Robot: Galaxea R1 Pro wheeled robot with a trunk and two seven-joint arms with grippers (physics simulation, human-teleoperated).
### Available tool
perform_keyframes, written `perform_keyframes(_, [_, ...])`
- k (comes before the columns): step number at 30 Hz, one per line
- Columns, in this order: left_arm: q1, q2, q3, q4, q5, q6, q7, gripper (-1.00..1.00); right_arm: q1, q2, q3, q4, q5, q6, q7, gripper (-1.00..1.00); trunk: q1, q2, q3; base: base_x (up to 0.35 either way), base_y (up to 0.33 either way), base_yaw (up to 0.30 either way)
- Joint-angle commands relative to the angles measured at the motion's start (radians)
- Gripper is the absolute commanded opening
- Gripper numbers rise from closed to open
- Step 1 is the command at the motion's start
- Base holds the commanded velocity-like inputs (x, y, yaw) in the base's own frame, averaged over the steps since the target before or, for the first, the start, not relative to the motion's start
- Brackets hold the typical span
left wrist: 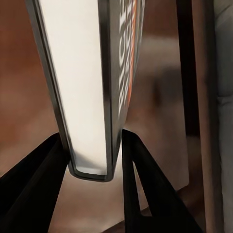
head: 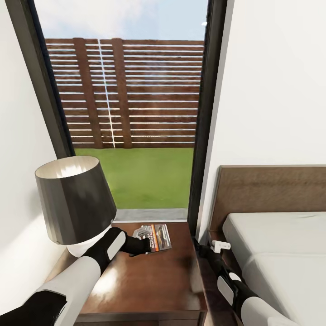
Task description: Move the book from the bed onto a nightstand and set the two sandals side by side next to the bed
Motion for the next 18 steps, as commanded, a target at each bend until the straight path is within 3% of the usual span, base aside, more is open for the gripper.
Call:
perform_keyframes(1, [-0.001, 0.000, -0.002, -0.001, -0.005, 0.002, -0.005, -1.00, -0.001, 0.001, -0.006, 0.001, -0.009, -0.001, 0.010, 1.00, 0.000, 0.000, -0.001, 0.000, 0.000, 0.000])
perform_keyframes(18, [-0.001, 0.000, -0.002, -0.001, -0.007, -0.001, 0.002, -1.00, -0.001, 0.001, -0.006, 0.001, -0.008, -0.001, 0.010, 1.00, 0.000, 0.000, -0.001, 0.000, 0.000, 0.000])
